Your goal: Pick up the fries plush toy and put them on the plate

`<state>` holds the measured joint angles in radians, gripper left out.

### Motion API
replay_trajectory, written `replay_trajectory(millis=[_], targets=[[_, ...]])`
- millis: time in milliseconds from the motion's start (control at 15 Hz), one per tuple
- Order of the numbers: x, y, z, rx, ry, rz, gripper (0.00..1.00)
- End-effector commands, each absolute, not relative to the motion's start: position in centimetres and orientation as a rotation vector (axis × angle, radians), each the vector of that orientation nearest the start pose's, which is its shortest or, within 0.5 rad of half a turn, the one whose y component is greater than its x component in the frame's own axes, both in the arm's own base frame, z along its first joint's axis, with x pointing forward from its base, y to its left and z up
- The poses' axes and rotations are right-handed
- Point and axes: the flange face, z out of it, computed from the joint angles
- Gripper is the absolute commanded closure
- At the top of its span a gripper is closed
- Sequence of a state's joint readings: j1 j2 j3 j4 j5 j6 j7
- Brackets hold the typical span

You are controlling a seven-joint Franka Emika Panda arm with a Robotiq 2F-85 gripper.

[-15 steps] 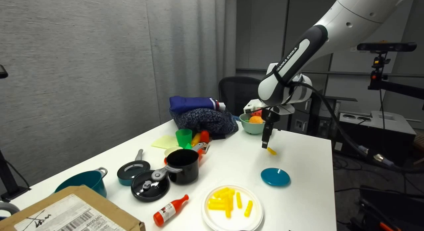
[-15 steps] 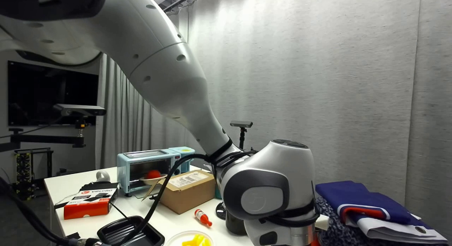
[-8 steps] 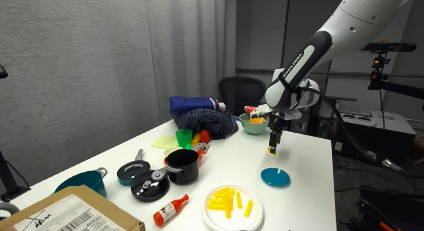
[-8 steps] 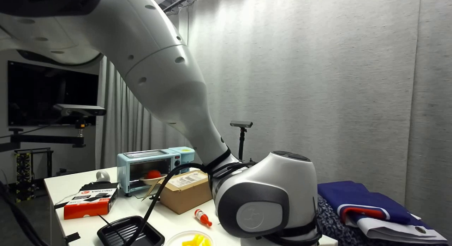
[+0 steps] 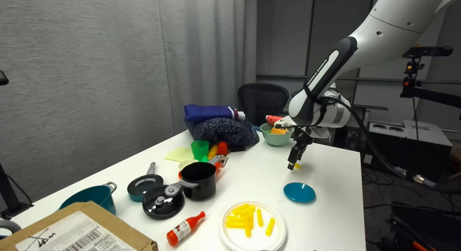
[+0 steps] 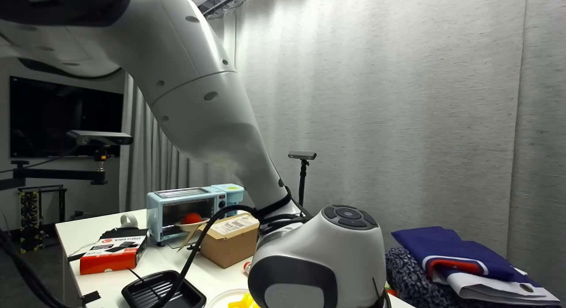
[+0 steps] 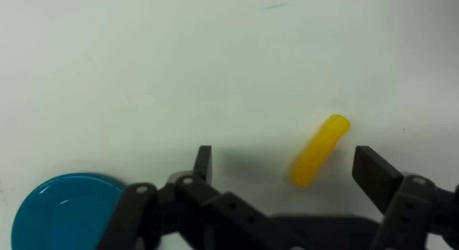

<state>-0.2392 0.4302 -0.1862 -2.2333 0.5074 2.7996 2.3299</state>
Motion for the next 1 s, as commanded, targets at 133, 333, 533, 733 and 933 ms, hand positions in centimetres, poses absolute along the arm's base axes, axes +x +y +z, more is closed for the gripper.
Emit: replay_trajectory(millis=[133,333,533,733,933], targets=[[48.04,-26.42,19.24,0.136,2.915,0.060,0.00],[47.94,-26.53,18.99,0.152,2.906,0.053,0.32],[47.96,-26.43,18.96,0.156,2.904,0.059,0.58],[47.98,-26.50,19.12,0.149,2.903,0.058,0.80],[47.94,-26.61,19.25,0.141,2.904,0.061,1.00]])
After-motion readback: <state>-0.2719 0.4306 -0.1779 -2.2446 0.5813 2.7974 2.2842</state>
